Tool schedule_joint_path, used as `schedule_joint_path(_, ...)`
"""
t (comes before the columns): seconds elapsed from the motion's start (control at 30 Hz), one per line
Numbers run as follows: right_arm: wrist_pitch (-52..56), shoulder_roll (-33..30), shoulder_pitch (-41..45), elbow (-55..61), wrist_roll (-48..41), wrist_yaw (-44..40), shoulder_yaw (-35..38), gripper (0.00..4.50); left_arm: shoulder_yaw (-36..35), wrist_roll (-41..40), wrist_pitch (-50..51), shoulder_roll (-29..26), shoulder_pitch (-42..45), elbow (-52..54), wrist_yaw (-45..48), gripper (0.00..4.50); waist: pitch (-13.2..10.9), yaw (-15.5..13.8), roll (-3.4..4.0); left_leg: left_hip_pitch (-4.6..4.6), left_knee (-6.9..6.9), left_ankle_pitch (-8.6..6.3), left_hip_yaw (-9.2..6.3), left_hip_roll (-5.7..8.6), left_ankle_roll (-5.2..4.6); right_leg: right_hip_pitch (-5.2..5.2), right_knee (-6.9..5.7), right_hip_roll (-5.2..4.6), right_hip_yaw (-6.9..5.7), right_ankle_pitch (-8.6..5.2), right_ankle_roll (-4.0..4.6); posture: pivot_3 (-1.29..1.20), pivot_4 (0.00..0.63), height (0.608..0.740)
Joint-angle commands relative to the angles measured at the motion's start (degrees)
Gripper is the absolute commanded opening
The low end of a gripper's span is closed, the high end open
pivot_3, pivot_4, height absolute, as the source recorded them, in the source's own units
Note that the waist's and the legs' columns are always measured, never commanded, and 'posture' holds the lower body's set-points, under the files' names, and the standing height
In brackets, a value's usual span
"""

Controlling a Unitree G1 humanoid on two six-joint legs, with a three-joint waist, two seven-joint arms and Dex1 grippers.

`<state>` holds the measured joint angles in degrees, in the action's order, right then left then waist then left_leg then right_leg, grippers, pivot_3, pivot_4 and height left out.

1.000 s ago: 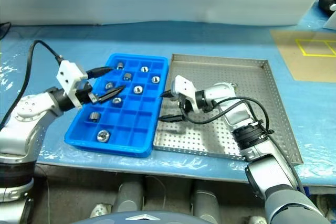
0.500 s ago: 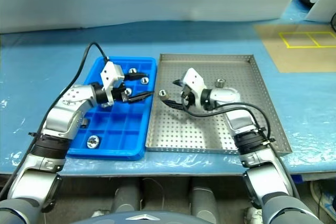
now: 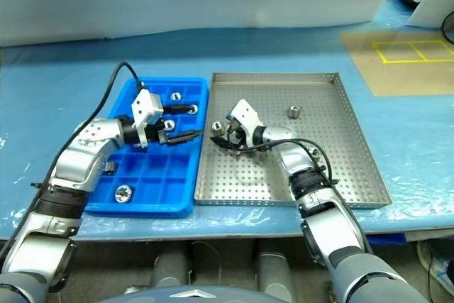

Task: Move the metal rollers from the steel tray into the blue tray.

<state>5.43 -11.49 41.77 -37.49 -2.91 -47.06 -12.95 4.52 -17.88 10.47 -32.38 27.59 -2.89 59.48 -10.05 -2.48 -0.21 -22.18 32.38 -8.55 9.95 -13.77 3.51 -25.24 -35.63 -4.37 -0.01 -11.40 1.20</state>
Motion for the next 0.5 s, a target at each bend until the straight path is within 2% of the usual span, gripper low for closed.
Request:
schedule_joint_path(0.03,-3.8,1.5,1.8,-3.7,1.4,1.4,0.2,4.5,-1.8,-1.1,0.1,-1.5,-0.9,3.1,0.8,3.69,0.0,0.0,0.0,0.0,0.0,-0.02,0.0,0.0,-0.03,0.0,-0.01,0.0,0.0,0.0,0.0,-0.05,0.15,0.74)
schedule_joint_path(0.2,-8.2,4.3,4.2,-11.6,2.2,7.6,2.7,4.5,-1.9,-0.9,0.1,-2.0,-1.9,3.4,0.7,3.69,0.0,0.0,0.01,0.08,0.02,-0.03,0.0,0.0,-0.05,0.03,-0.06,-0.01,0.0,0.03,0.05,-0.05,0.15,0.74)
schedule_joint_path(0.43,-10.3,6.0,4.8,-14.7,2.6,7.8,3.5,4.5,-1.8,-0.8,0.6,-2.0,-2.6,4.3,0.4,3.69,0.0,0.0,0.01,0.1,-0.01,-0.03,0.0,-0.03,-0.05,0.03,-0.05,0.0,-0.01,0.04,0.08,-0.05,0.15,0.74)
schedule_joint_path(0.5,-10.8,5.9,4.6,-14.8,2.5,7.3,3.8,4.11,-1.7,-0.7,0.6,-1.9,-2.4,4.4,0.3,3.74,0.0,0.0,0.01,0.11,-0.02,-0.03,0.0,-0.04,-0.04,0.03,-0.05,0.01,-0.01,0.04,0.08,-0.05,0.15,0.74)
